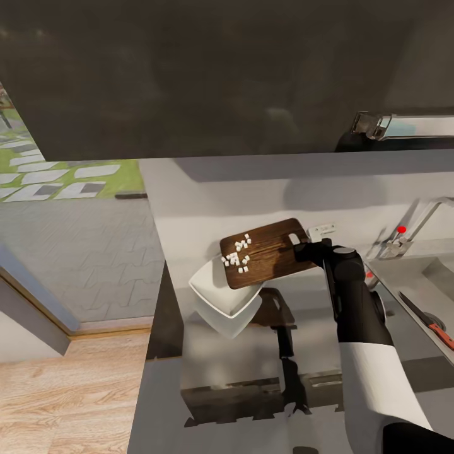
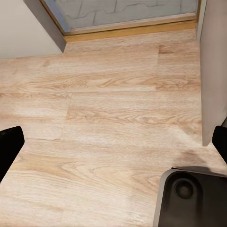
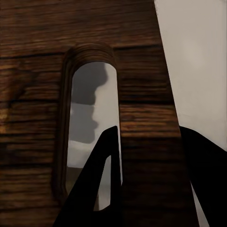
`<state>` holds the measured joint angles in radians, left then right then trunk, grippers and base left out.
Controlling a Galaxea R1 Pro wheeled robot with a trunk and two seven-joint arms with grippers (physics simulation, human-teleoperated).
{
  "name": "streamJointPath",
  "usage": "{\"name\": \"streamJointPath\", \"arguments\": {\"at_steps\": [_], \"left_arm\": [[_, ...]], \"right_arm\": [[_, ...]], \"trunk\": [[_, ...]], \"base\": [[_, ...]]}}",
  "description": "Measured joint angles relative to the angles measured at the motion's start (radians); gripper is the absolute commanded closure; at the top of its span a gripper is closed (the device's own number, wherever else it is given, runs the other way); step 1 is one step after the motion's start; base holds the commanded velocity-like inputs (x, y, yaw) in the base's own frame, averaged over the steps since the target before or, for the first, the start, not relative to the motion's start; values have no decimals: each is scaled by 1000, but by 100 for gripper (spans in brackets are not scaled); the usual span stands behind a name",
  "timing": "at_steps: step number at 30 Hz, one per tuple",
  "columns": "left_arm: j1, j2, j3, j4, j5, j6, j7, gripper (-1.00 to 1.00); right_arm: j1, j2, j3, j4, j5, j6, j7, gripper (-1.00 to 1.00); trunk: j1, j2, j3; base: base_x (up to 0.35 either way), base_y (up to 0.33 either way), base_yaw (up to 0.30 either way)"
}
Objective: In the kitchen, take the Vidalia onion out of the sink, dice it on the chopping board with the paring knife, put the diced onion into the bowl on the countertop, then place both the paring knife and the chopping board into the sink.
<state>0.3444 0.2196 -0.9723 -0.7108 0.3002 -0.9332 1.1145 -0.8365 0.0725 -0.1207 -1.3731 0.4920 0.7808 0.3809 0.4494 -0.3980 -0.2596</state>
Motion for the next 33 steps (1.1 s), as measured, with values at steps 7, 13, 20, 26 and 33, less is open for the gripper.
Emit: {"name": "streamJointPath", "arguments": {"at_steps": [7, 13, 20, 26, 33], "left_arm": [[0, 0, 0, 0, 0, 0, 0, -100], [0, 0, 0, 0, 0, 0, 0, -100], [0, 0, 0, -1, 0, 0, 0, -100], [0, 0, 0, 0, 0, 0, 1, -100], [0, 0, 0, 0, 0, 0, 0, -100]], "right_arm": [[0, 5, 0, 26, 1, -25, -31, 100], [0, 21, 0, 27, 1, -25, -53, 100], [0, 25, 0, 27, 0, -25, -54, 100], [0, 26, 0, 27, 1, -26, -54, 100], [0, 26, 0, 27, 1, -26, -54, 100]], "trunk": [[0, 0, 0], [0, 0, 0], [0, 0, 0], [0, 0, 0], [0, 0, 0]], "base": [[0, 0, 0], [0, 0, 0], [0, 0, 0], [0, 0, 0], [0, 0, 0]]}}
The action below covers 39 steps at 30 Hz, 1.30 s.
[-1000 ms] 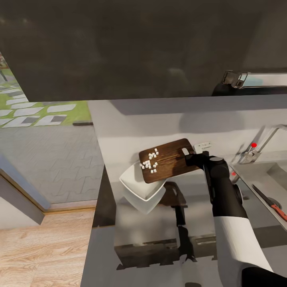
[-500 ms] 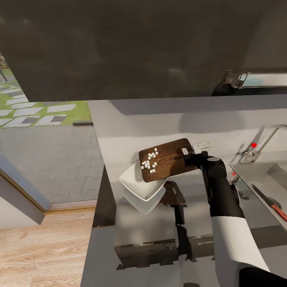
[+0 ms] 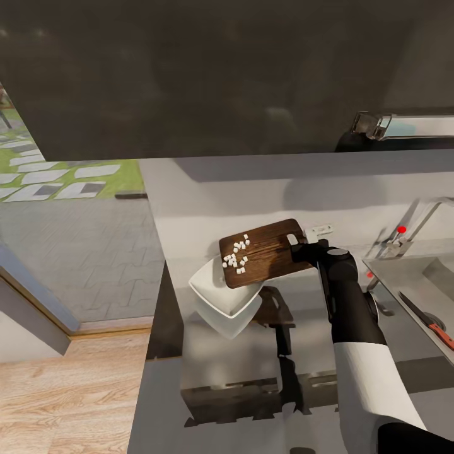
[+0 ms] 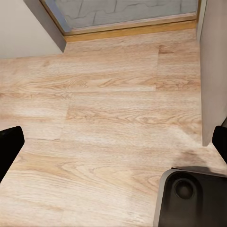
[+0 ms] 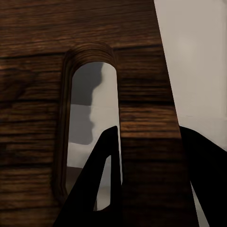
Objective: In the kitchen, take the Vidalia onion out of the sink, dice it on the chopping board with the paring knife, put the diced onion into the bowl on the countertop, then place both the paring knife and the chopping board into the sink.
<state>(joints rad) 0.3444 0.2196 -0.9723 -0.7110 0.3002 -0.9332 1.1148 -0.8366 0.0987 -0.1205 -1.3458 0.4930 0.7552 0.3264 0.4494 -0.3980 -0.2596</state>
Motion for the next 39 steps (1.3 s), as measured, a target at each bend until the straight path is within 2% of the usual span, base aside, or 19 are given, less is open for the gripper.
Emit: {"name": "streamJointPath", "arguments": {"at_steps": [8, 15, 32, 35, 39], "left_arm": [[0, 0, 0, 0, 0, 0, 0, -100], [0, 0, 0, 0, 0, 0, 0, -100], [0, 0, 0, 0, 0, 0, 0, -100], [0, 0, 0, 0, 0, 0, 0, -100], [0, 0, 0, 0, 0, 0, 0, -100]], "right_arm": [[0, 0, 0, 0, 0, 0, -4, 100], [0, 1, 0, 0, 1, -1, -51, 100], [1, 4, 4, 0, 0, -2, -61, 100], [3, 5, 16, 0, 1, -15, -91, 100], [16, 6, 60, 0, 1, -54, -183, 100]], "trunk": [[0, 0, 0], [0, 0, 0], [0, 0, 0], [0, 0, 0], [0, 0, 0]], "base": [[0, 0, 0], [0, 0, 0], [0, 0, 0], [0, 0, 0], [0, 0, 0]]}}
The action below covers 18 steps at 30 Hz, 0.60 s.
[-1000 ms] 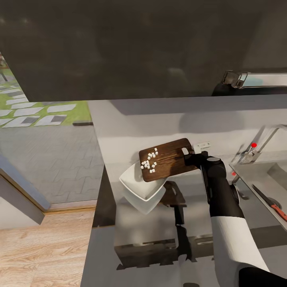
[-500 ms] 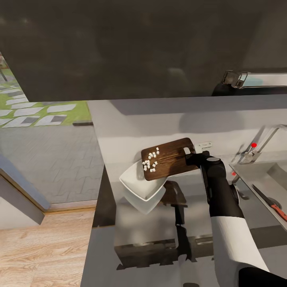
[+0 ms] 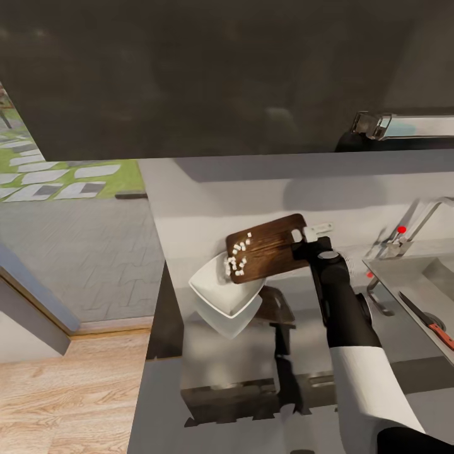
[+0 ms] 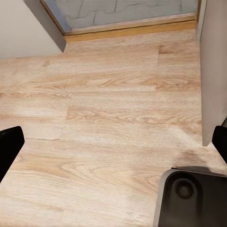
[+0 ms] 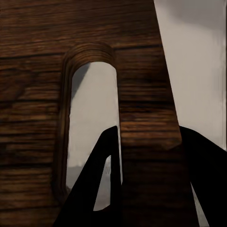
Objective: In the kitchen, take the Vidalia onion out of the sink, dice it on the chopping board with the paring knife, put the diced onion into the bowl on the countertop, then place both the paring knife and the chopping board into the sink.
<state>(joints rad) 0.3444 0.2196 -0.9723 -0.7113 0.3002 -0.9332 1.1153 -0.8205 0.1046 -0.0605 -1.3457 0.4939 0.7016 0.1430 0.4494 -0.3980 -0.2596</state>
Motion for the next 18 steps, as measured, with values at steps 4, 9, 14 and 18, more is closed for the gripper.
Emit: {"name": "streamJointPath", "arguments": {"at_steps": [4, 9, 14, 18], "left_arm": [[0, 0, 0, 0, 0, 0, 0, -100], [0, 0, 0, 0, 0, 0, -1, -100], [0, 0, 0, 0, 0, 0, -1, -100], [0, 0, 0, 0, 0, 0, 0, -100]], "right_arm": [[7, 0, 26, 0, -4, -10, -45, 100], [8, 0, 30, 0, -4, -12, -50, 100], [9, 0, 31, 0, -5, -12, -52, 100], [10, 0, 32, 0, -3, -12, -52, 100]], "trunk": [[0, 0, 0], [0, 0, 0], [0, 0, 0], [0, 0, 0]], "base": [[0, 0, 0], [0, 0, 0], [0, 0, 0], [0, 0, 0]]}}
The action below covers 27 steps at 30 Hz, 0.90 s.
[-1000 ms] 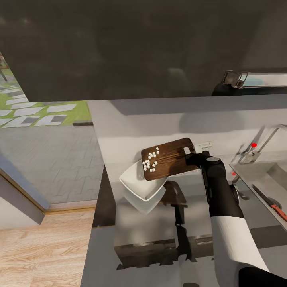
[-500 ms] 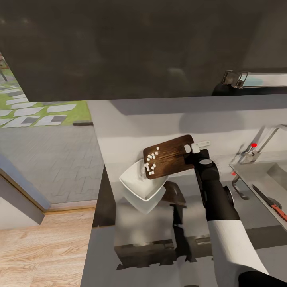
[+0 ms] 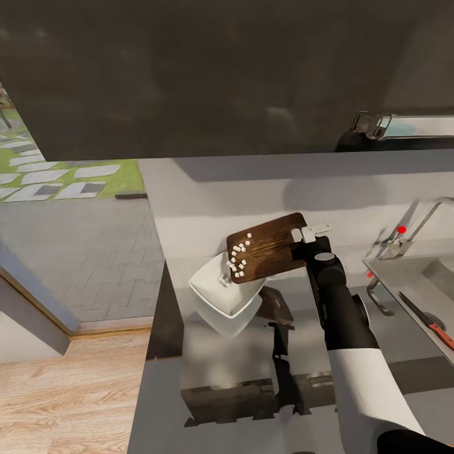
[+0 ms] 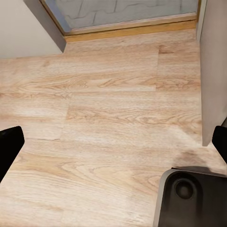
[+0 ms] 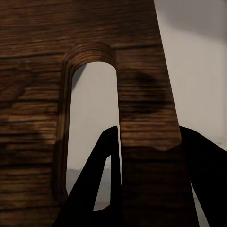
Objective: In the kitchen, take the Vidalia onion out of the sink, dice it on the chopping board with the paring knife, put the diced onion into the bowl on the countertop, then place both the paring knife and the chopping board into the sink.
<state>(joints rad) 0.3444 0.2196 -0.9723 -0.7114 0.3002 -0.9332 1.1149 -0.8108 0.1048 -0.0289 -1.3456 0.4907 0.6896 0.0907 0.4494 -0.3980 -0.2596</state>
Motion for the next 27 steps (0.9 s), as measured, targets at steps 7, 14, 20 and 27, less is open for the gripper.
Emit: {"name": "streamJointPath", "arguments": {"at_steps": [7, 14, 20, 27], "left_arm": [[0, 0, 0, 1, 0, 0, 0, -100], [0, 0, 0, 0, 0, 0, 0, -100], [0, 0, 0, 0, 0, 0, 0, -100], [0, 0, 0, 0, 0, 0, 0, -100]], "right_arm": [[5, 24, 0, 0, -3, -1, -6, 100], [17, 38, 18, 0, 4, -4, -62, 100], [19, 39, 38, 0, 4, -11, -71, 100], [19, 39, 40, 0, 6, -12, -77, 100]], "trunk": [[0, 0, 0], [0, 0, 0], [0, 0, 0], [0, 0, 0]], "base": [[0, 0, 0], [0, 0, 0], [0, 0, 0], [0, 0, 0]]}}
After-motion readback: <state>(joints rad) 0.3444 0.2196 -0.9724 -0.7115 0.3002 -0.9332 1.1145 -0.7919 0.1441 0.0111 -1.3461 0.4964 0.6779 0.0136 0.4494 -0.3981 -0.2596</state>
